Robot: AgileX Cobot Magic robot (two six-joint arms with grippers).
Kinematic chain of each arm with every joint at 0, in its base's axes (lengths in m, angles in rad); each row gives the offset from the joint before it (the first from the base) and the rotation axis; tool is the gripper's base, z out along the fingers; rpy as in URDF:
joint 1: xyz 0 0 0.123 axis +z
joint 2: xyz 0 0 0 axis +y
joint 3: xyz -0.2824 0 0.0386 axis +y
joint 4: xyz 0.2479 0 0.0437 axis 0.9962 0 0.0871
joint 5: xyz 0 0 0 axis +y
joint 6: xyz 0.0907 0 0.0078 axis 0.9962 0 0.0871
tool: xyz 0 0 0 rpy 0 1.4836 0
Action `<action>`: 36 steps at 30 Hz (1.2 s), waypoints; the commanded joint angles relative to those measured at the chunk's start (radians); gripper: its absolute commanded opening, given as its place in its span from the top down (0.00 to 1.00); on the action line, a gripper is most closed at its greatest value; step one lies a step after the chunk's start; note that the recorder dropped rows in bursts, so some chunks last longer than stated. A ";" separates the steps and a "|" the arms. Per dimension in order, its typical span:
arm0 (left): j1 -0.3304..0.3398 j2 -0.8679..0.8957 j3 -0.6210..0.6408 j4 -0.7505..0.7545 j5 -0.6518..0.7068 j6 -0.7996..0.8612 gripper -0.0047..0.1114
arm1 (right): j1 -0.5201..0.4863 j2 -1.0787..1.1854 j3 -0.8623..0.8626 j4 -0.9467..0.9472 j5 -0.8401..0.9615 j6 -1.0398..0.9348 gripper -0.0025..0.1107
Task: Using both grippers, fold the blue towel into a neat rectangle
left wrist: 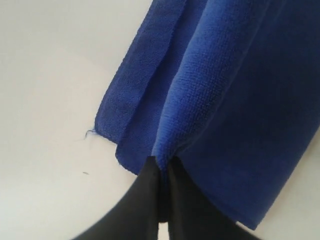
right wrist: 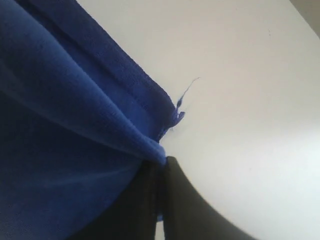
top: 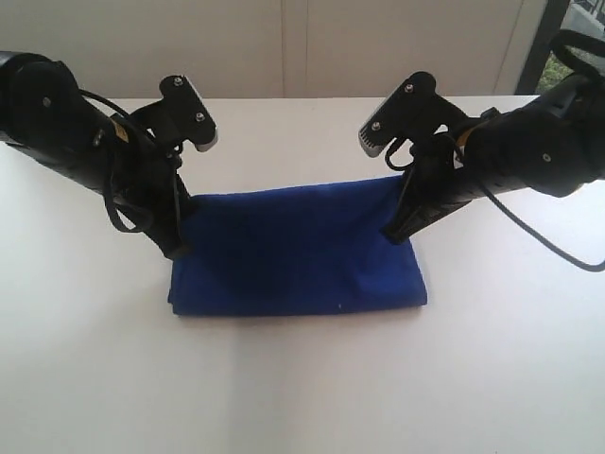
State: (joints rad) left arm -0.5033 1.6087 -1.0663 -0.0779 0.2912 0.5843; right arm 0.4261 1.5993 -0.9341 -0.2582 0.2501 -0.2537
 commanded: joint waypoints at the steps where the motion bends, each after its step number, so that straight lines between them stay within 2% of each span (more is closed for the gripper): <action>1: 0.002 0.032 -0.005 -0.003 -0.017 -0.009 0.96 | -0.018 0.011 -0.009 -0.009 -0.036 0.005 0.98; 6: 0.004 0.038 -0.005 0.020 -0.049 -0.009 0.96 | -0.018 0.038 -0.011 -0.009 -0.062 0.005 0.98; 15: 0.073 0.040 -0.005 0.027 -0.117 -0.024 0.96 | -0.024 0.078 -0.023 -0.009 -0.150 0.005 0.98; 36: 0.073 0.155 -0.005 0.027 -0.328 -0.029 0.96 | -0.062 0.192 -0.105 -0.007 -0.207 0.005 0.98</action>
State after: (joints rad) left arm -0.4325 1.7562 -1.0663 -0.0524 -0.0178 0.5643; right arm 0.3767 1.7814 -1.0297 -0.2641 0.0503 -0.2537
